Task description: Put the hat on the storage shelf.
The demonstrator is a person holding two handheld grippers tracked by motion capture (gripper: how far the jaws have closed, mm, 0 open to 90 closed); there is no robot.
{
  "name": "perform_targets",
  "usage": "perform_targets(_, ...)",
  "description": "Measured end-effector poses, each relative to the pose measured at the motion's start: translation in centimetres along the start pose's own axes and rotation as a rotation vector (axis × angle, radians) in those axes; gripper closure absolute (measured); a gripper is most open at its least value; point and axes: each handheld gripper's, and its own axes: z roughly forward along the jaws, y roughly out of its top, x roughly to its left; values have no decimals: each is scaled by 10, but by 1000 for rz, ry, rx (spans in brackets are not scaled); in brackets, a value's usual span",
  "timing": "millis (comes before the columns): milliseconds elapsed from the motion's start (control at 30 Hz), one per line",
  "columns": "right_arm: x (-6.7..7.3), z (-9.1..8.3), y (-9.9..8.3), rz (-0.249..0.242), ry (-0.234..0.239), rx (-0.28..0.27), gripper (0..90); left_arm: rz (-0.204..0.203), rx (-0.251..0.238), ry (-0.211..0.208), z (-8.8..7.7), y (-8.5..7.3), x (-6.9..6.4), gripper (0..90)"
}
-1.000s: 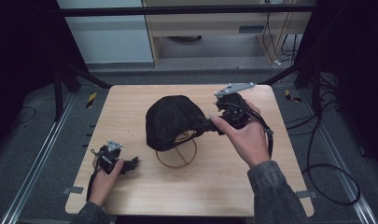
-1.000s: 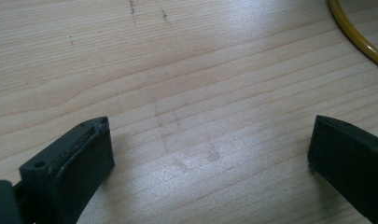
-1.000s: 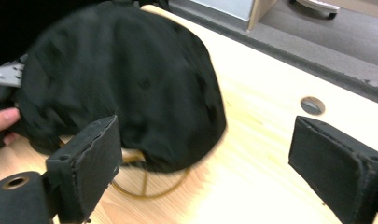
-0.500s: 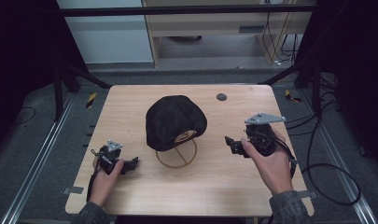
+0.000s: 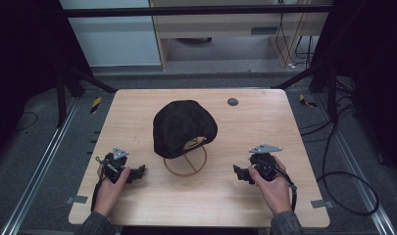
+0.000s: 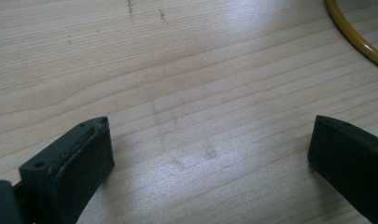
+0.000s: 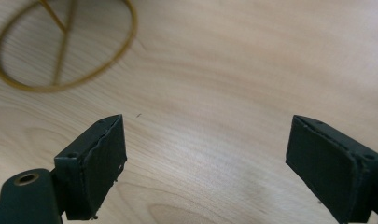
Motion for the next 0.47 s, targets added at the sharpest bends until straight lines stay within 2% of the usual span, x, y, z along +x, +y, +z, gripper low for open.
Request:
perform_targets(67, -1, 15, -10, -1, -26, 18, 122, 0, 0, 0, 0, 0, 0, 0)
perform_targets(167, -2, 27, -18, 2, -55, 30, 121, 1, 0, -1, 0, 0, 0, 0)
perform_targets(367, -2, 37, -25, -18, -103, 13, 78, 1, -1, -2, 0, 0, 0, 0)
perform_targets(467, -2, 38, -25, -1, -107, 5, 41, 1, -1, -2, 0, 0, 0, 0)
